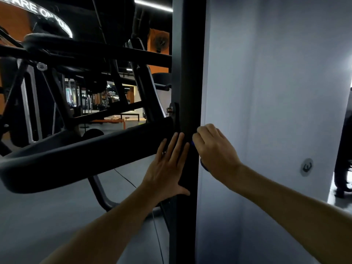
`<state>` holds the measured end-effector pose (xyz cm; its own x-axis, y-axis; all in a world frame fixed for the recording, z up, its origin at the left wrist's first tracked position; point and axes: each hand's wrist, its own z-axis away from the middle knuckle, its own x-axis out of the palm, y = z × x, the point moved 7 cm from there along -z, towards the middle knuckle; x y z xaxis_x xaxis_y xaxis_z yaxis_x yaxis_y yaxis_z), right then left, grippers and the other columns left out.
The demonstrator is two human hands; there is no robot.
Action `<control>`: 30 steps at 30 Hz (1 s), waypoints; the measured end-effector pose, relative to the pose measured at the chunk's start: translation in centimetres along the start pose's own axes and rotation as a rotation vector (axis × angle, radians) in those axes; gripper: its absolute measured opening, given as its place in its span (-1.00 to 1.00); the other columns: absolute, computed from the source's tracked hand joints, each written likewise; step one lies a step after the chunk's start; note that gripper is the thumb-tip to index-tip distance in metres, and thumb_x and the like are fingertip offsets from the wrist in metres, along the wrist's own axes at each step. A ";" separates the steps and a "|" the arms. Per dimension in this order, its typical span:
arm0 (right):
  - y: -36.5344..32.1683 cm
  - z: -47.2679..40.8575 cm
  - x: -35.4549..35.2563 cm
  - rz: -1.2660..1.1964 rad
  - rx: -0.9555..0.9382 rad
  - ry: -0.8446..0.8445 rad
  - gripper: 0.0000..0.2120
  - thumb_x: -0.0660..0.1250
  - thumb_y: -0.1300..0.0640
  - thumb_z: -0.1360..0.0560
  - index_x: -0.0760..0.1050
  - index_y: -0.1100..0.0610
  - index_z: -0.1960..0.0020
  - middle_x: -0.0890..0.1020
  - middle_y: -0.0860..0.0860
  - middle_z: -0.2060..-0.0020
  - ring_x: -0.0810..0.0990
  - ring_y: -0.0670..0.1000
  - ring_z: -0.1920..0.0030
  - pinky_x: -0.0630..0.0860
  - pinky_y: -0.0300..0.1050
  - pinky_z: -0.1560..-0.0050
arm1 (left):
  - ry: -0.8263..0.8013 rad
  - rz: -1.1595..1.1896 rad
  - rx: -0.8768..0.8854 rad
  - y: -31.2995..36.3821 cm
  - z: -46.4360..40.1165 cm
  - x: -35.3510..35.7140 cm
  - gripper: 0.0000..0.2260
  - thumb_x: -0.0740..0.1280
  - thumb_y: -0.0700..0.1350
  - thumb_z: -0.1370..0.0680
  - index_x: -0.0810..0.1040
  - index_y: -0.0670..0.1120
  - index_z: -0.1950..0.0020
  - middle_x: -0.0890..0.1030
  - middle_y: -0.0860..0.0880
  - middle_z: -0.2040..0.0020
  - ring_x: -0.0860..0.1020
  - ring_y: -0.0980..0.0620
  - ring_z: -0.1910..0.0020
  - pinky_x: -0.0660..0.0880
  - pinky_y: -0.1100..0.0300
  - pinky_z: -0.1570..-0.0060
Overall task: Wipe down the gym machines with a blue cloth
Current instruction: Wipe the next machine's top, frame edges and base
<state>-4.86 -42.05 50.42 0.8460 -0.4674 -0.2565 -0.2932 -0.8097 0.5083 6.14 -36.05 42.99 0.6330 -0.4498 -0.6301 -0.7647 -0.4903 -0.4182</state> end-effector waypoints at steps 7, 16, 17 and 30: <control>-0.8 1.7 0.6 0.013 0.120 0.055 -0.90 0.36 0.34 -0.59 0.57 0.35 -0.09 0.63 0.25 0.00 0.60 0.22 -0.06 0.61 0.06 -0.14 | 0.051 0.052 -0.031 2.5 2.6 1.7 0.35 0.51 0.48 -0.25 -0.09 -0.30 -0.65 -0.08 -0.31 -0.67 -0.01 -0.27 -0.67 0.04 -0.15 -0.61; -3.0 5.7 0.9 -0.109 -0.008 0.005 -0.93 0.38 0.41 -0.53 0.59 0.34 -0.01 0.62 0.24 0.07 0.59 0.22 0.03 0.62 0.04 -0.07 | -0.073 0.095 -0.060 4.6 6.0 5.1 0.50 0.60 0.45 -0.12 -0.22 -0.28 -0.65 -0.21 -0.28 -0.68 -0.13 -0.26 -0.68 -0.11 -0.13 -0.60; -2.4 4.8 0.6 -0.103 -0.020 0.010 -0.92 0.39 0.43 -0.52 0.58 0.33 0.00 0.61 0.23 0.08 0.58 0.21 0.04 0.60 0.03 -0.06 | -0.074 0.103 -0.066 4.7 6.0 5.1 0.51 0.61 0.44 -0.12 -0.25 -0.28 -0.65 -0.24 -0.28 -0.67 -0.15 -0.26 -0.67 -0.13 -0.13 -0.60; -8.2 14.5 3.6 -0.208 0.079 -0.028 -0.91 0.27 0.37 -0.62 0.55 0.32 0.00 0.58 0.22 0.10 0.53 0.21 0.09 0.58 0.06 0.01 | -0.024 0.065 -0.040 7.0 9.8 7.5 0.24 0.53 0.42 -0.29 0.08 -0.32 -0.66 -0.02 -0.34 -0.67 0.00 -0.29 -0.67 0.14 -0.18 -0.61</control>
<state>-5.93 -42.25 33.41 0.8797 -0.2962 -0.3720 -0.1487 -0.9144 0.3765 4.38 -35.57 28.90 0.5790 -0.4636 -0.6707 -0.7980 -0.4909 -0.3497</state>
